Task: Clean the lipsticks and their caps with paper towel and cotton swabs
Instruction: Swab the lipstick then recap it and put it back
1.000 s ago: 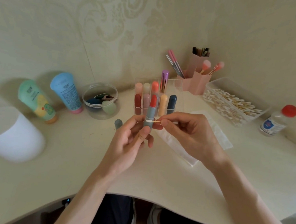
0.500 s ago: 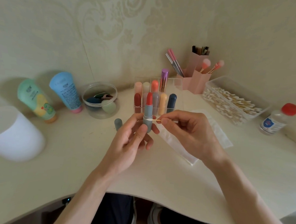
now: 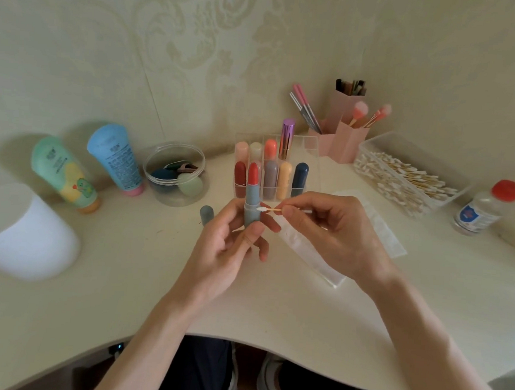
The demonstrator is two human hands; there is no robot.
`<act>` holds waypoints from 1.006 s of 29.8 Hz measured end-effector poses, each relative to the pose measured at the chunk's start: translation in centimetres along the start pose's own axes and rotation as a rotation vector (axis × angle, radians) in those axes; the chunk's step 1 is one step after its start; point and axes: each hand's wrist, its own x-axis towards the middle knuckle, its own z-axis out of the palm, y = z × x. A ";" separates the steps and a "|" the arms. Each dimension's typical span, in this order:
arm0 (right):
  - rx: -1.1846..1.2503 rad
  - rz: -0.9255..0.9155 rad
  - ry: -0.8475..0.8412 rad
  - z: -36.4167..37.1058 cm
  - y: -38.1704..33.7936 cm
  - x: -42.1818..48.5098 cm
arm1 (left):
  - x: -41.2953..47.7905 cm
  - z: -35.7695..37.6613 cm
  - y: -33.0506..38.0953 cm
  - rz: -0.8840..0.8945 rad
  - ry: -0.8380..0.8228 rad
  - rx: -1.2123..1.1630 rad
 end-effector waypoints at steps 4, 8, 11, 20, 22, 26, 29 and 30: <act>-0.011 0.005 0.016 -0.1 0.1 0.0 | 0.0 0.0 0.0 -0.011 0.032 -0.022; -0.015 0.010 0.019 -0.1 0.2 -0.1 | 0.0 0.0 -0.1 -0.021 0.039 -0.053; -0.016 0.007 0.014 -0.2 0.1 -0.1 | 0.1 -0.2 -0.5 0.000 0.044 -0.029; -0.034 -0.010 -0.003 0.2 -0.1 -0.1 | -0.1 -0.2 -0.7 -0.038 -0.007 -0.003; -0.032 -0.010 -0.005 0.3 -0.1 -0.1 | -0.1 -0.3 -0.7 -0.034 0.016 0.014; -0.039 -0.020 0.000 0.6 0.0 -0.2 | 0.0 -0.4 -0.8 -0.017 0.008 -0.004; -0.040 0.002 -0.006 0.7 0.2 -0.2 | 0.1 -0.3 -0.9 -0.010 0.030 -0.036; -0.029 0.004 -0.015 0.8 0.2 -0.2 | 0.1 -0.3 -0.9 -0.008 0.034 -0.028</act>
